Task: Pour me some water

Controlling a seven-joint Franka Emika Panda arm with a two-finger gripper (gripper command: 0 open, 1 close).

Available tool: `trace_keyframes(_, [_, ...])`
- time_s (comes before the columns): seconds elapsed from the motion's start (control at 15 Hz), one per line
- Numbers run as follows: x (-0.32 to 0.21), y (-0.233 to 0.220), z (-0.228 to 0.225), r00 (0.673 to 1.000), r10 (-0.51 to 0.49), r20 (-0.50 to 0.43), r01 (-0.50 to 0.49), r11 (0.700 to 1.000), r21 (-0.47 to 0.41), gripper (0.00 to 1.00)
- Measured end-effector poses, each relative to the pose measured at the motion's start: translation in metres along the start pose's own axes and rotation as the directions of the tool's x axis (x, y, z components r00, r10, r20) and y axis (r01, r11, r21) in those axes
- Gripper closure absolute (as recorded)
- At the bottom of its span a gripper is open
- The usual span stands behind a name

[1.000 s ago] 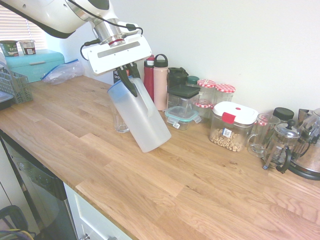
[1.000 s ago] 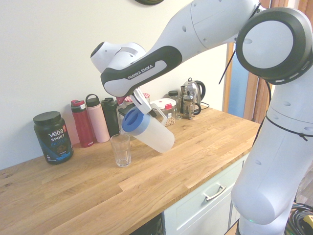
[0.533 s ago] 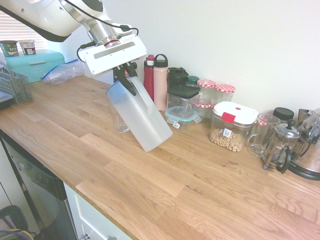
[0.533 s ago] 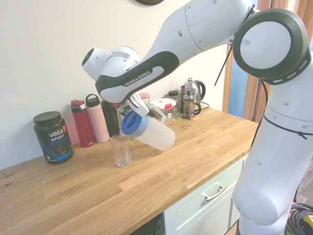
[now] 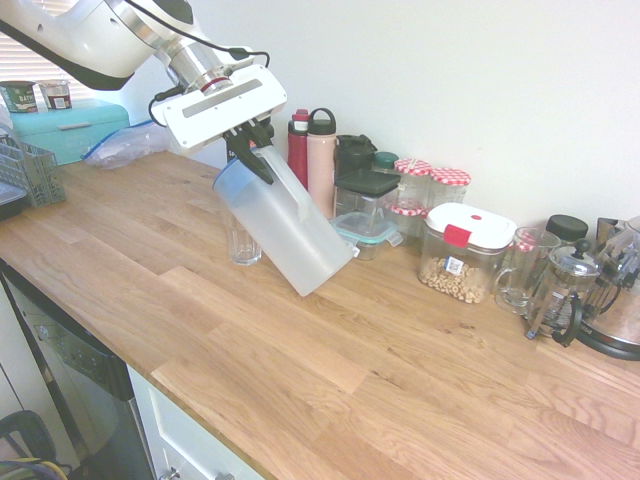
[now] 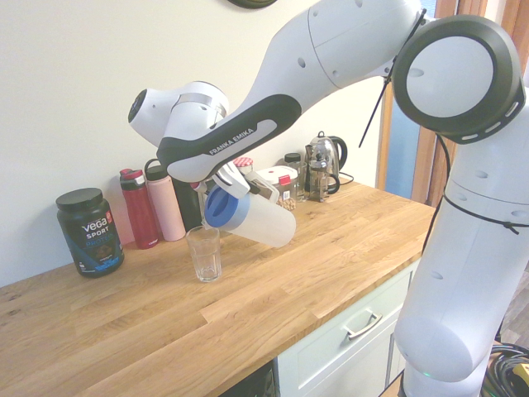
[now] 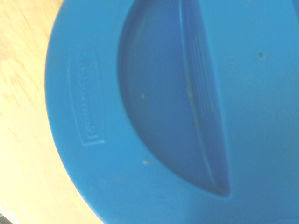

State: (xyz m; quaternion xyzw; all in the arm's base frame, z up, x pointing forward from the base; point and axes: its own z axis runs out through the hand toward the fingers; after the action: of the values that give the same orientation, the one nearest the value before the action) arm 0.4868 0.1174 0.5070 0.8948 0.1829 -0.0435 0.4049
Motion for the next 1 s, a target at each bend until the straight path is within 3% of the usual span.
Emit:
trace_keyframes(0.4, [0.0, 0.0, -0.003, 1.0, 0.019, -0.014, -0.018, 1.0, 0.003, 1.0])
trace_keyframes(0.6, [-0.015, 0.03, -0.005, 0.993, 0.103, -0.049, -0.1, 0.992, 0.071, 1.0])
trace_keyframes(0.8, [-0.053, 0.091, 0.006, 0.962, 0.264, -0.07, -0.247, 0.95, 0.193, 1.0])
trace_keyframes(1.0, [-0.093, 0.141, 0.044, 0.907, 0.42, -0.017, -0.397, 0.87, 0.292, 1.0])
